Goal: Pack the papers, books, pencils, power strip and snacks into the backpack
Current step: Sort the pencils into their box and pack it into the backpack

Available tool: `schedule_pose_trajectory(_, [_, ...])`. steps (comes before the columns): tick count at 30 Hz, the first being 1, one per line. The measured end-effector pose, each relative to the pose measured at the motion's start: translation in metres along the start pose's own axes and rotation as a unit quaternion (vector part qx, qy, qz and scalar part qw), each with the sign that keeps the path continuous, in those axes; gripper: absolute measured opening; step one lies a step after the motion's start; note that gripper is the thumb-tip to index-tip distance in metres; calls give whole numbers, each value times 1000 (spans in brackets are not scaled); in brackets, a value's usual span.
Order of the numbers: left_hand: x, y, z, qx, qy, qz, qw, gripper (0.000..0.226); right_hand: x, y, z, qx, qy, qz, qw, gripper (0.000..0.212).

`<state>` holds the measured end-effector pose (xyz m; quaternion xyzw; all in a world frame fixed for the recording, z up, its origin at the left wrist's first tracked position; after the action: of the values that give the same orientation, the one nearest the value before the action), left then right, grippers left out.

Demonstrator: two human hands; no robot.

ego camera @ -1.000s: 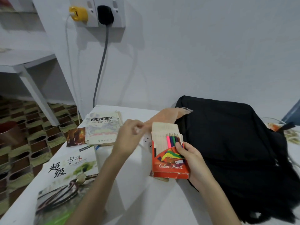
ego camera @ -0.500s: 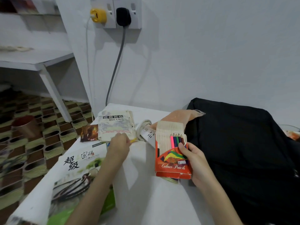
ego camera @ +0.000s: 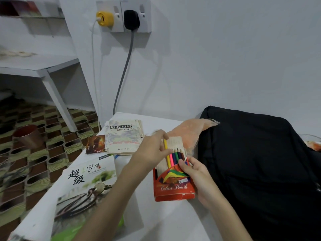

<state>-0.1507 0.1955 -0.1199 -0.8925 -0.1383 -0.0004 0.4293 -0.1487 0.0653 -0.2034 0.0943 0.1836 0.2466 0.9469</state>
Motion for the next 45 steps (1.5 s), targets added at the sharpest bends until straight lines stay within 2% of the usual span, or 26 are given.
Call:
schedule_pose_trajectory(2, [0,-1,0,35,6,-19,999,35,1,0,-1,17,3,1,1000,25])
schedule_pose_trajectory(4, [-3,-1,-3,25,27,-21,999,29,3,0,-3,35,9,3,999,25])
schedule_pose_trajectory(7, [-12,-11,0,-87,37,-34,995,22,7,2,-6,39,26,5,999,27])
schedule_pose_trajectory(9, [-16,-32,15,-126,23,-110,986,19,9,3,-6,39,31,9,999,27])
schedule_pose_trajectory(11, [-18,-52,49,-45,-42,-175,983,22,11,3,-3,40,27,8,999,24])
schedule_pose_trajectory(12, [-18,-56,72,50,-104,-167,979,25,11,1,-1,43,24,5,999,22])
schedule_pose_trajectory(14, [-24,-55,124,256,-247,-82,931,29,13,-2,2,46,21,-1,999,17])
schedule_pose_trajectory(15, [-28,-54,144,310,-291,-45,904,31,14,-2,2,43,23,-3,999,16])
schedule_pose_trajectory(16, [-30,-53,156,329,-309,-29,892,34,15,-1,2,38,25,-3,999,15])
schedule_pose_trajectory(18, [-25,-50,171,310,-304,-33,900,47,17,2,0,37,23,1,999,16])
schedule_pose_trajectory(21, [-26,-37,194,188,-341,-19,921,92,18,8,-2,36,21,9,999,17])
schedule_pose_trajectory(22, [-29,-33,197,169,-344,-16,924,95,19,9,-2,36,22,11,999,16])
schedule_pose_trajectory(25, [-33,-35,193,158,-298,-69,939,65,19,10,-3,39,23,12,999,16])
schedule_pose_trajectory(28, [-38,-52,188,119,-274,-143,943,52,20,11,-4,35,24,15,999,22])
schedule_pose_trajectory(30, [-41,-65,187,26,-267,-186,945,42,21,10,-4,30,24,12,999,24])
schedule_pose_trajectory(32, [-48,-76,193,-102,-270,-223,931,36,22,10,-3,28,24,12,999,24])
schedule_pose_trajectory(34, [-55,-91,197,-148,-255,-245,924,29,22,8,-1,26,18,14,999,25])
schedule_pose_trajectory(36, [-60,-113,199,-147,-230,-251,929,22,23,7,0,29,12,14,999,28])
schedule_pose_trajectory(39, [-67,-136,204,-185,-224,-240,926,33,23,6,-3,28,18,13,999,31])
schedule_pose_trajectory(42, [-64,-128,207,-190,-212,-176,942,36,24,8,-7,19,23,15,999,32])
schedule_pose_trajectory(43, [-65,-121,208,-167,-216,-164,948,28,24,10,-7,16,23,18,999,30])
schedule_pose_trajectory(45, [-68,-106,209,-76,-255,-166,950,32,24,11,-7,18,24,19,999,27])
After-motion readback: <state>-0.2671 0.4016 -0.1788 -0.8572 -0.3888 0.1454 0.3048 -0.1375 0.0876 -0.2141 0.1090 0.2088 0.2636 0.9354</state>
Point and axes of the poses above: each hand's wrist, its own x-axis towards the middle knuckle, its own y-axis out of the palm, z = x × y, the point moved 9 cm from there along x, towards the middle knuckle, and after that the axes turned 1 degree about -y, right-handed, at the moved point
